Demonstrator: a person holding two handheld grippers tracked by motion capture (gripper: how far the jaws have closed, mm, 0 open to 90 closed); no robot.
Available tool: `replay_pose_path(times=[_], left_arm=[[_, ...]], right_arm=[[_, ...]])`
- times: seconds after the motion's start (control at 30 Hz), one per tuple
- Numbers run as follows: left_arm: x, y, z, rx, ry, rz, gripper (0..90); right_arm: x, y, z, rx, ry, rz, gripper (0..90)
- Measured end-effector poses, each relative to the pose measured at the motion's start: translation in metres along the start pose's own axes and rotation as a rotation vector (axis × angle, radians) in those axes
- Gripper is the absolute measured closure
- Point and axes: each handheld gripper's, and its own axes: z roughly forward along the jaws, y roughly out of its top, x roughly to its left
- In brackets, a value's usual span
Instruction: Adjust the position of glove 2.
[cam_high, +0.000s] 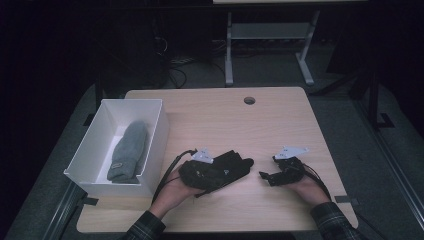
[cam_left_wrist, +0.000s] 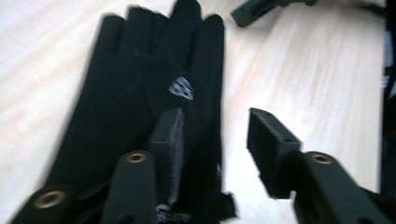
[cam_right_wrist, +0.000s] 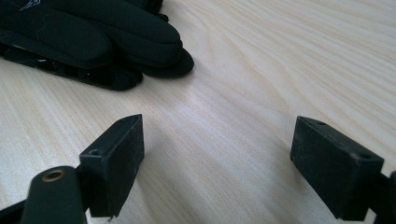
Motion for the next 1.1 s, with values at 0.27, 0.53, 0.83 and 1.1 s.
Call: replay_pose_path(times=[0.27,0.53,0.83,1.1], left_arm=[[0.017,0.018,0.005,0.004,0.012,0.085,34.6],[0.028,0.017,0.025,0.049,0.055,0.099,22.5],[0.032,0.010,0.035,0.103,0.092,0.117,18.2],[0.032,0.006,0.041,0.121,0.083,0.110,18.4]], right_arm=[[0.000,0.000,0.000,0.001,-0.001,0.002,17.4],[0.000,0.000,0.000,0.000,-0.001,0.002,17.4],[0.000,0.000,0.000,-0.002,-0.001,0.003,17.4],[0.000,0.000,0.000,-0.001,-0.001,0.003,17.4]])
